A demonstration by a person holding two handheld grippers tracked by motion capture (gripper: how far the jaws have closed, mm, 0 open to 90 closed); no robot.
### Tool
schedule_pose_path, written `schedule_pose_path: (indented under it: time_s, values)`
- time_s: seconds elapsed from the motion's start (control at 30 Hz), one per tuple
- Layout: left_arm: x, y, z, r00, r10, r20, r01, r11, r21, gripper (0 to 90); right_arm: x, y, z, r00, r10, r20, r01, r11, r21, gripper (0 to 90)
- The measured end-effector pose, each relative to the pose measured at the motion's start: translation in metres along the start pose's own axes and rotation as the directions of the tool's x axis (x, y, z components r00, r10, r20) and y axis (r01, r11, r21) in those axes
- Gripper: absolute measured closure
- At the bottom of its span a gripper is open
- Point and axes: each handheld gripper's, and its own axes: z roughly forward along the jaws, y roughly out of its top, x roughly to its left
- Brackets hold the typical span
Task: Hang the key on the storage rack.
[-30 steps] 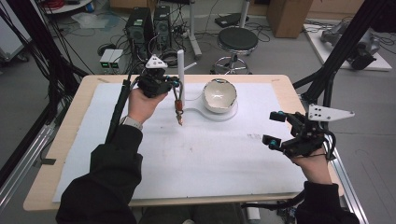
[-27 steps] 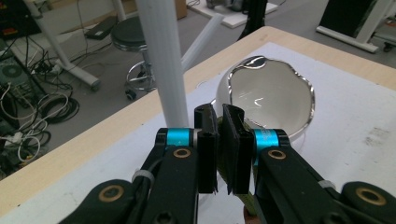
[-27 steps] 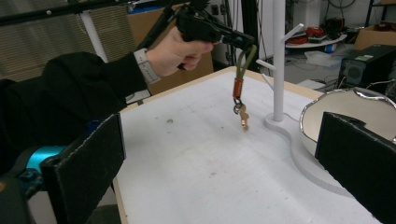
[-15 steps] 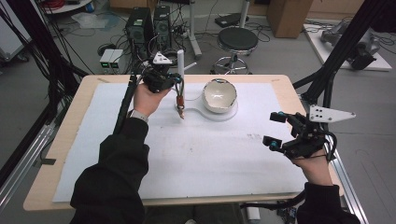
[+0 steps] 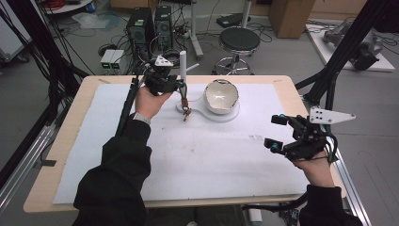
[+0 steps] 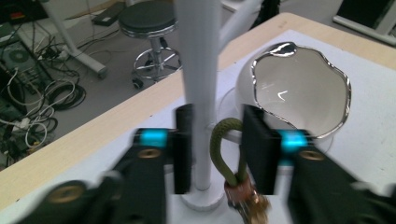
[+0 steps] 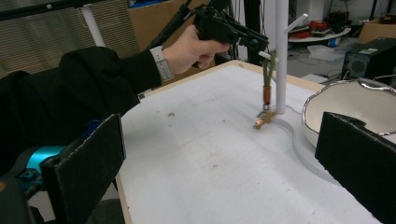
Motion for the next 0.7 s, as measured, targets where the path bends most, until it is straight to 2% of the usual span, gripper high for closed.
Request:
schedule_pose_path:
  time_s: [0.03,0.07,0.1,0.13,0.2,0.23,0.3,0.47,0.53,0.7]
  values:
    - [0.002,-0.001,-0.002,0.9998,-0.014,0.013,0.014,0.9999,-0.005,43.2,0.000,0.000,0.000,1.0000,0.002,0.000,-0.002,1.000,-0.001,0.8]
    - [0.005,-0.001,-0.005,0.9994,-0.025,0.022,0.025,0.9997,-0.006,43.2,0.000,0.000,0.000,1.0000,0.002,0.000,-0.002,1.000,-0.001,0.8]
    - [0.006,-0.002,-0.008,0.9991,-0.034,0.026,0.034,0.9993,-0.013,38.7,0.000,0.000,0.000,1.0000,0.003,0.001,-0.003,1.000,-0.002,0.8]
    - [0.008,-0.003,-0.011,0.9972,-0.042,0.062,0.044,0.9989,-0.017,26.6,0.000,0.000,0.000,1.0000,-0.002,0.003,0.002,1.000,0.002,0.8]
    - [0.008,-0.003,-0.015,0.9938,-0.057,0.095,0.059,0.9980,-0.020,24.6,0.001,0.000,0.001,1.0000,0.000,0.004,0.000,1.000,0.004,0.8]
    - [0.008,-0.003,-0.018,0.9932,-0.055,0.103,0.058,0.9980,-0.025,14.8,0.001,0.000,0.002,1.0000,0.001,0.005,-0.001,1.000,0.009,0.8]
    - [0.005,-0.002,-0.025,0.9909,-0.057,0.122,0.063,0.9969,-0.047,14.3,0.001,0.000,0.002,1.0000,0.003,0.008,-0.003,1.000,0.009,0.8]
    - [-0.008,-0.001,-0.046,0.9847,-0.029,0.172,0.046,0.9943,-0.096,12.9,0.001,-0.001,0.002,1.0000,-0.001,0.009,0.001,1.000,0.014,0.8]
    - [-0.014,-0.002,-0.057,0.9825,-0.010,0.186,0.031,0.9930,-0.114,11.3,0.000,-0.001,0.002,0.9998,-0.003,0.017,0.003,1.000,0.013,0.8]
    - [-0.020,-0.006,-0.080,0.9781,0.014,0.208,0.018,0.9887,-0.149,10.9,-0.002,-0.001,0.002,0.9998,0.001,0.019,-0.001,1.000,0.012,0.8]
